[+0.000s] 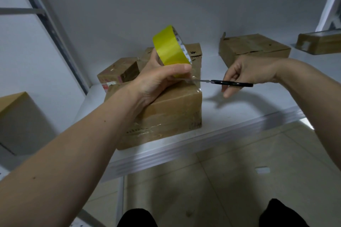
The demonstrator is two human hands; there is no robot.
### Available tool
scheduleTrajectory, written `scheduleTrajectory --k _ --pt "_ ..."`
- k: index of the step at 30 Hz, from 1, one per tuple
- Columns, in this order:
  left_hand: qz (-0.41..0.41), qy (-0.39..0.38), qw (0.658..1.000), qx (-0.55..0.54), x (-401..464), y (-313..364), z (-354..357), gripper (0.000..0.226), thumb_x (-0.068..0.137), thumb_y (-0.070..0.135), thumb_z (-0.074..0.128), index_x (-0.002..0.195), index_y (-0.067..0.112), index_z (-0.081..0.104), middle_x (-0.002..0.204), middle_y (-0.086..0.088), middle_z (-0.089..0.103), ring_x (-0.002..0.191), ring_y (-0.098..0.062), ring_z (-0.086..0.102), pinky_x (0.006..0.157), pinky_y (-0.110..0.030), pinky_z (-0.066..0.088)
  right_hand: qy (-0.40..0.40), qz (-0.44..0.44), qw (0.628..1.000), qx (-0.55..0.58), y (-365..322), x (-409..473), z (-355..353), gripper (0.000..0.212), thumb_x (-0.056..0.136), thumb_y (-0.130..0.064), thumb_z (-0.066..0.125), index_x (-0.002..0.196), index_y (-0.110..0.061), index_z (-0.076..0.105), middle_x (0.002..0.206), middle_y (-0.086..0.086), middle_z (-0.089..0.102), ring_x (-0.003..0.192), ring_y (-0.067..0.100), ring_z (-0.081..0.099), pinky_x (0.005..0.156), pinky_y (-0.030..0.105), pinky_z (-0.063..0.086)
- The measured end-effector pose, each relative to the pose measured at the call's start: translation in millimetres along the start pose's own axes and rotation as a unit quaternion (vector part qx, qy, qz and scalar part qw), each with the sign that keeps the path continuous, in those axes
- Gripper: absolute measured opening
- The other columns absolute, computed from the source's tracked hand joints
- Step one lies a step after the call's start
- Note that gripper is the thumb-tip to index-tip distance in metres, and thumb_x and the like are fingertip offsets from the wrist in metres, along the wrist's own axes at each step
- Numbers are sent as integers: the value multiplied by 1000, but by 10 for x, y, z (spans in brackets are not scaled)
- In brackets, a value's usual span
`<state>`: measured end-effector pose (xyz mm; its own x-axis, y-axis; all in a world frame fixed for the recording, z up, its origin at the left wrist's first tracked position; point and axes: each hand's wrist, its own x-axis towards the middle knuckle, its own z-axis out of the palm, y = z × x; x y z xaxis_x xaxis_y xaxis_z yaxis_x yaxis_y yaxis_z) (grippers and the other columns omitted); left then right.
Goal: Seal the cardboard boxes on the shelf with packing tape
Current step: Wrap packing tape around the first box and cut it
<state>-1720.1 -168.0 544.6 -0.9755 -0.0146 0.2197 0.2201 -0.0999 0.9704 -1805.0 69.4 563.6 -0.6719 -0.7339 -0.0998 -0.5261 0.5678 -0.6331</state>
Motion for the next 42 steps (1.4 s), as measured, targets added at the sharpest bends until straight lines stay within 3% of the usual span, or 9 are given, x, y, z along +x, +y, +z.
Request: scheduleTrajectory --k 12,16,20,24,27,30,33,35,42 --pt "54 71 992 -90 20 5 24 103 56 6 85 144 1 32 109 -18 57 93 -29 64 77 -38 55 -25 25 988 -149 -150 -31 26 28 50 -59 79 65 -48 58 89 -1 56 80 15 52 69 29 38" --pt "58 88 990 -92 -5 24 32 96 61 3 83 142 2 33 97 -10 60 84 -24 66 80 -42 58 40 69 995 -57 60 -35 43 61 56 -64 69 96 -18 69 95 2 63 86 15 56 74 28 40" --pt "37 105 991 -71 -32 53 70 91 62 8 82 140 7 34 92 -5 66 79 -27 69 84 -46 59 84 206 963 -151 350 95 180 79 44 -78 69 65 -2 59 63 7 57 61 22 54 59 26 40" --pt "31 117 990 -67 -46 70 96 88 63 9 80 139 12 35 85 0 70 79 -27 70 83 -44 59 87 269 945 -166 543 211 373 55 59 -52 86 62 -5 57 57 6 56 52 20 54 50 24 42" --pt "29 132 987 -85 -63 78 96 88 64 7 81 139 15 35 87 0 70 85 -29 70 80 -43 59 66 269 958 -78 553 221 325 34 74 -19 81 94 7 69 77 18 70 62 28 66 62 33 58" --pt "30 151 982 -111 -86 96 95 87 70 1 82 142 15 34 94 -2 68 86 -26 70 73 -36 59 250 140 947 -144 362 179 398 30 87 -11 66 113 3 65 118 20 64 104 35 63 91 39 50" --pt "44 176 976 -120 -88 116 106 81 76 -1 78 143 13 33 89 1 67 75 -18 71 72 -36 59 488 -210 832 -156 -21 58 770 18 90 -6 56 98 5 69 99 19 67 95 32 61 86 33 44" --pt "63 189 974 -109 -101 133 101 86 74 0 82 143 13 32 88 1 68 73 -17 70 78 -40 60 481 -329 790 -190 -134 35 1129 21 90 -4 54 101 7 69 102 19 69 99 29 61 92 34 47" --pt "112 230 967 -16 -329 335 -265 92 64 8 85 140 13 33 80 2 69 75 -21 68 83 -42 58 470 -254 810 -241 -202 140 1548 34 94 -15 47 117 6 62 117 20 64 106 32 60 95 40 46"
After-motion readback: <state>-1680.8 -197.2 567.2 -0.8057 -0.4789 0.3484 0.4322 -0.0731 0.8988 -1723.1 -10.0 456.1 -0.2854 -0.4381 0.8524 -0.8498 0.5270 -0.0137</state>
